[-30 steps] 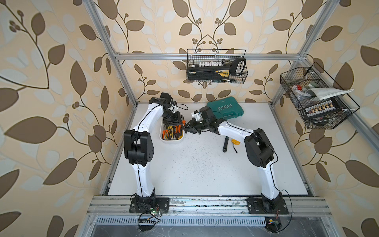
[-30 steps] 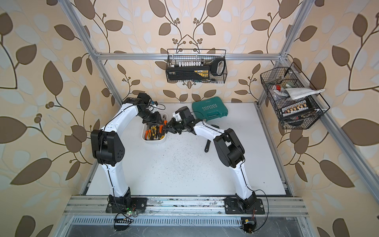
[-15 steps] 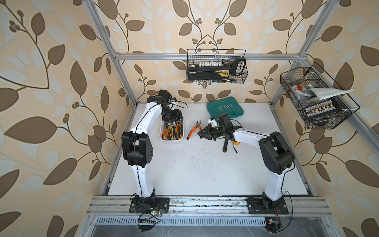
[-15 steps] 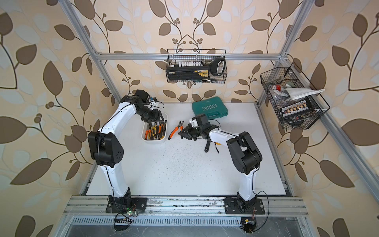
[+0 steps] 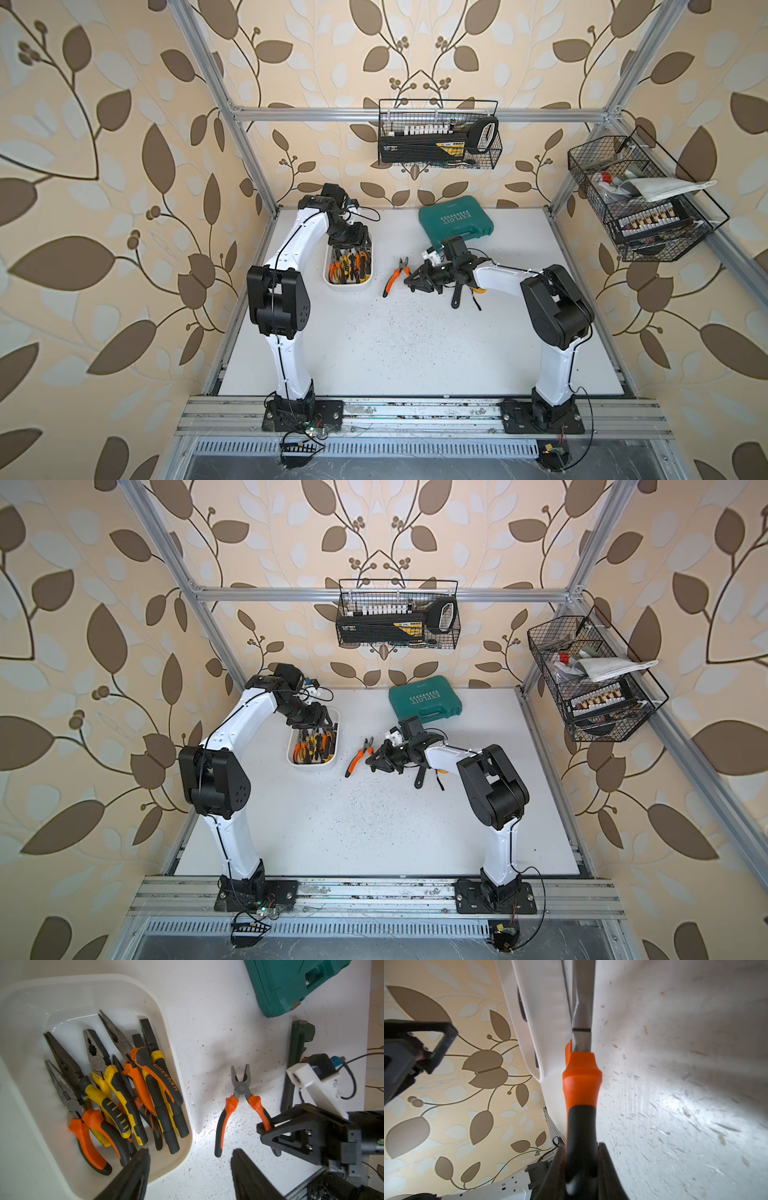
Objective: Take the pliers out of the storage box
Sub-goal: Place the pliers at the center of the board.
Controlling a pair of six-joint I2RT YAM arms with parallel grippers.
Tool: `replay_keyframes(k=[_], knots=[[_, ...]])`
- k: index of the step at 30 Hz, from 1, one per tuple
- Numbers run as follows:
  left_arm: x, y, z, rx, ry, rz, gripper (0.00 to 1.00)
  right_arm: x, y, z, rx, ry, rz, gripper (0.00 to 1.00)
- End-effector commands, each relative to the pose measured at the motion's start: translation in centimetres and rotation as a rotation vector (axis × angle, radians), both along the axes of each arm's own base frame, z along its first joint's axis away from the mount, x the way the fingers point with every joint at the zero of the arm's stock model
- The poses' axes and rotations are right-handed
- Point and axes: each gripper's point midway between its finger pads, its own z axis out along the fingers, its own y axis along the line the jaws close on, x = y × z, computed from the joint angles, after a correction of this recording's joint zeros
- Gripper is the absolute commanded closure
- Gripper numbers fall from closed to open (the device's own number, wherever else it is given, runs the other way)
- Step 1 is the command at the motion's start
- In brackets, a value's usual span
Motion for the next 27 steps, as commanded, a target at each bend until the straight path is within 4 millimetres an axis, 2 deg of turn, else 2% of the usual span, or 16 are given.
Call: replay_keyframes(k=[1, 5, 6, 9, 11, 16, 20, 24, 27], knots=[[-0.4, 0.0, 1.4, 0.009, -0.044, -0.019, 0.34, 0.1, 0.7, -0.1, 0.016, -0.004, 0.053, 0.96], [-0.4, 0.0, 1.5, 0.012, -0.048, -0.022, 0.34, 0.3, -0.3, -1.5, -0.059, 0.014, 0.033, 0.81], [-0.3, 0.0, 1.4, 0.012, -0.047, -0.023, 0.34, 0.4, -0.6, -1.9, -0.076, 0.021, 0.025, 0.75], [-0.3, 0.0, 1.4, 0.012, -0.05, -0.027, 0.34, 0.5, -1.5, -2.6, -0.121, 0.029, 0.004, 0.5], [-0.3, 0.0, 1.4, 0.014, -0.052, -0.028, 0.34, 0.6, -2.0, -2.6, -0.153, 0.026, -0.001, 0.4], [-0.2, 0.1, 1.3, 0.011, -0.052, -0.028, 0.34, 0.7, -2.5, -2.7, -0.22, 0.015, -0.004, 0.35], [-0.1, 0.3, 1.2, 0.017, -0.056, -0.029, 0.34, 0.5, -3.1, -2.5, -0.38, -0.003, 0.026, 0.31], [0.2, 1.1, 0.9, 0.05, -0.07, -0.014, 0.34, 0.8, -3.3, -1.9, -0.596, -0.055, 0.072, 0.21], [0.6, 2.8, 0.9, 0.067, -0.082, 0.036, 0.34, 1.0, -2.9, -1.8, -0.747, -0.074, 0.103, 0.11]])
